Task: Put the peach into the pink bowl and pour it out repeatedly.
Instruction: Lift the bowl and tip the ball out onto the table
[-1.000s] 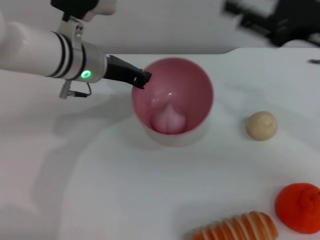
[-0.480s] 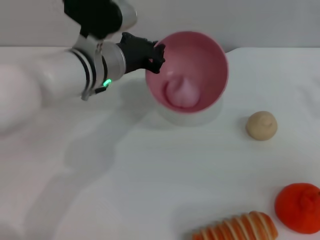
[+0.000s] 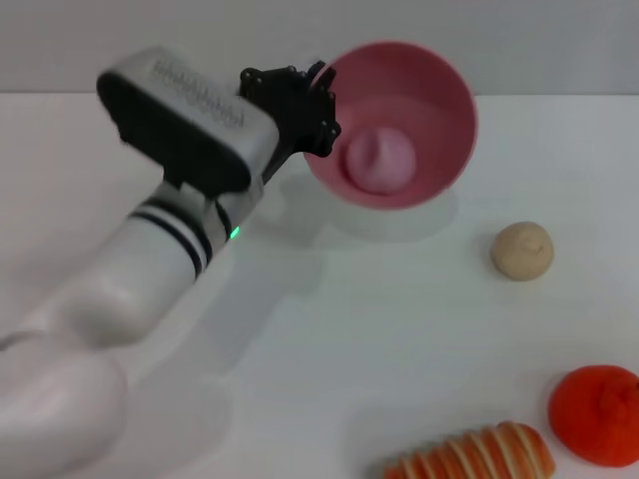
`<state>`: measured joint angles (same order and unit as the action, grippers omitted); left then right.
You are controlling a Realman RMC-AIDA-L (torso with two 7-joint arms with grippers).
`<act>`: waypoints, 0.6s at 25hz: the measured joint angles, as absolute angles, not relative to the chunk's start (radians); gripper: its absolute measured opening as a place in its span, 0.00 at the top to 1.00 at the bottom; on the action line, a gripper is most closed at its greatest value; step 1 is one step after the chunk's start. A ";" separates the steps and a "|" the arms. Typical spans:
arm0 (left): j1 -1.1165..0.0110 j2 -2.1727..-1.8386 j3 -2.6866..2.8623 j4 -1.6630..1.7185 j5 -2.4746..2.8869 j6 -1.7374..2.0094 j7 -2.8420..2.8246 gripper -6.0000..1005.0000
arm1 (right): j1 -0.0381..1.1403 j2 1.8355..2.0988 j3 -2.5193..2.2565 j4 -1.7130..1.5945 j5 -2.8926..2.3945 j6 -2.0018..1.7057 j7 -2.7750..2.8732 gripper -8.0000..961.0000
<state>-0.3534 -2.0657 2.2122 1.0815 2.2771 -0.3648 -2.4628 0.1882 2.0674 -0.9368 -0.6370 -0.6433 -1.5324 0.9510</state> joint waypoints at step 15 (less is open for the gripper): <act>-0.336 -2.068 2.437 0.903 2.278 -0.978 -2.504 0.89 | 0.232 2.008 -0.914 -0.583 -0.649 -1.543 0.942 0.46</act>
<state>-0.3356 -2.0677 2.4374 0.9031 2.2782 -0.9775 -2.5045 0.2315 2.0083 -0.9142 -0.5835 -0.6494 -1.5432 0.9424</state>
